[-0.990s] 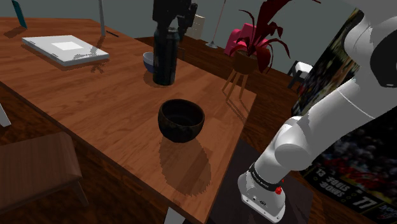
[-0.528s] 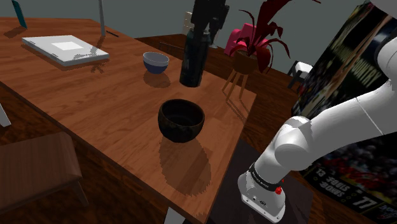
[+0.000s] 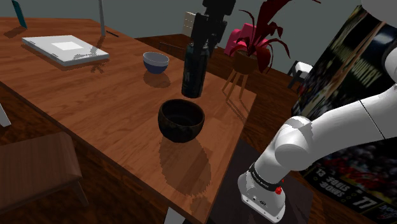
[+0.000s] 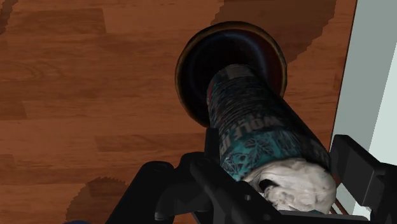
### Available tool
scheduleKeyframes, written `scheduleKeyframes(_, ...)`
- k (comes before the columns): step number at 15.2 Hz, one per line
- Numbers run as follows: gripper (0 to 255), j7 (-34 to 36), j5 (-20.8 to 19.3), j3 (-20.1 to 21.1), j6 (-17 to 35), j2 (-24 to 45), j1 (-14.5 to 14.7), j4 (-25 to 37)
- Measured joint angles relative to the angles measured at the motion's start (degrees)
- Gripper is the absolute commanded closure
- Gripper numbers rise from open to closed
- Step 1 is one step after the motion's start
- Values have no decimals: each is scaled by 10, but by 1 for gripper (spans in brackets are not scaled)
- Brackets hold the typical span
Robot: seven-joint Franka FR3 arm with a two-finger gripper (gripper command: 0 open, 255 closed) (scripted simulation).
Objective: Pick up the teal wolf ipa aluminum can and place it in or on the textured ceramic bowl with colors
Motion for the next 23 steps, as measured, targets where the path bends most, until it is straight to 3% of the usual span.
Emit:
scheduleKeyframes(15,255,-12,12,9,110,-30,6,-140)
scheduleKeyframes(21,255,-13,13,10,118,-31,7,-150)
scheduleKeyframes(22,0,-13,13,10,119,-31,7,-150)
scheduleKeyframes(23,0,-13,13,10,119,-31,7,-150)
